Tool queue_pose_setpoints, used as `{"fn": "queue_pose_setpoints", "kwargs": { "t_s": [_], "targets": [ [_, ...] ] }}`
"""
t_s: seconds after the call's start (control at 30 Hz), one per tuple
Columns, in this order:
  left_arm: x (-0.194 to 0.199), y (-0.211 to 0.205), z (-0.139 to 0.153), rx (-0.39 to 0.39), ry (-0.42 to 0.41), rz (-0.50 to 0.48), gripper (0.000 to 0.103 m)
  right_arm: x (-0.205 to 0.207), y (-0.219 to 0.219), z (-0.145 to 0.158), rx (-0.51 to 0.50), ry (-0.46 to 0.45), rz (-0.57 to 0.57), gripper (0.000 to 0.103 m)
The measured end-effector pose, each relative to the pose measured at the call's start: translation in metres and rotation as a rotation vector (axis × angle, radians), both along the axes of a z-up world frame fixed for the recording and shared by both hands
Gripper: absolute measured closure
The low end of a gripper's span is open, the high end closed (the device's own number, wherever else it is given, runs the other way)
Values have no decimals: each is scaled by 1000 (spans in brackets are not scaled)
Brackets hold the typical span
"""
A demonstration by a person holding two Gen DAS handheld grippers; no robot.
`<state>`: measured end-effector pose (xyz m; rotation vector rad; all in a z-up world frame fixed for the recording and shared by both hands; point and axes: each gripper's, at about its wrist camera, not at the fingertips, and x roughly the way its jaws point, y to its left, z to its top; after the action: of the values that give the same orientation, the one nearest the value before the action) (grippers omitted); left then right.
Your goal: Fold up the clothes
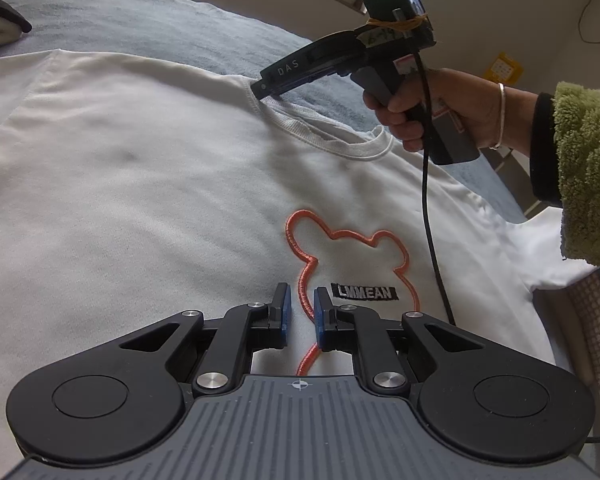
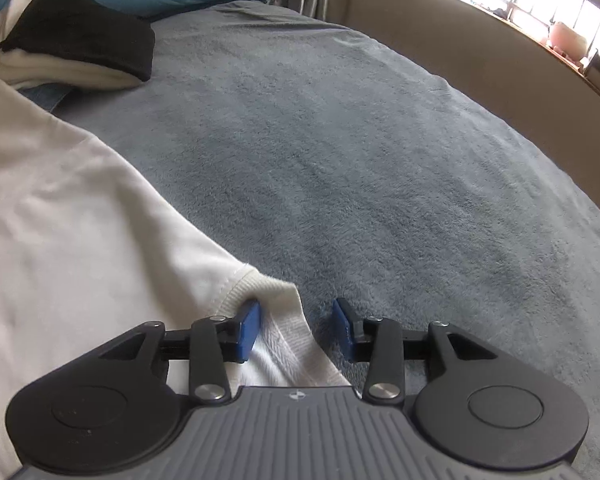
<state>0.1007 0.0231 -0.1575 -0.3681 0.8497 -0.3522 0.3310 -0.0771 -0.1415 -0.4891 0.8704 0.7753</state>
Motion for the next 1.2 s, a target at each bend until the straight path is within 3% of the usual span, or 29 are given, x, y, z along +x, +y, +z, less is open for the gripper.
{"fn": "queue_pose_setpoints", "kwargs": {
  "t_s": [0.07,0.17,0.23,0.47,0.57,0.67,0.7,0.77,0.87,1.03,1.13,1.2],
  "targets": [
    [0,0,0,-2,0,0,91,1,0,-3,16,9,-2,62],
    [0,1,0,-5,1,1,91,-7,2,-5,20,-19,16,84],
    [0,1,0,-8,1,2,91,-14,6,-7,11,-63,22,92],
    [0,-1,0,-3,0,4,91,-22,24,-22,-43,-237,-67,97],
    [-2,0,0,-2,1,6,91,-8,26,-24,-37,-219,-170,96],
    [-3,1,0,-7,2,8,91,0,18,-7,-18,-199,-258,92],
    [-3,1,0,-9,3,9,91,1,11,1,1,-184,-267,88],
    [-2,1,0,-13,6,12,91,5,-14,20,40,-185,-328,65],
    [-2,2,0,-15,9,14,91,10,-52,47,94,-164,-416,64],
    [-1,3,1,-15,11,15,91,4,-83,50,33,71,-385,65],
    [-2,3,1,-6,9,14,91,-7,-85,33,-60,102,-386,66],
    [-2,2,2,1,8,12,91,-7,-93,29,-64,73,-431,65]
  ]
}}
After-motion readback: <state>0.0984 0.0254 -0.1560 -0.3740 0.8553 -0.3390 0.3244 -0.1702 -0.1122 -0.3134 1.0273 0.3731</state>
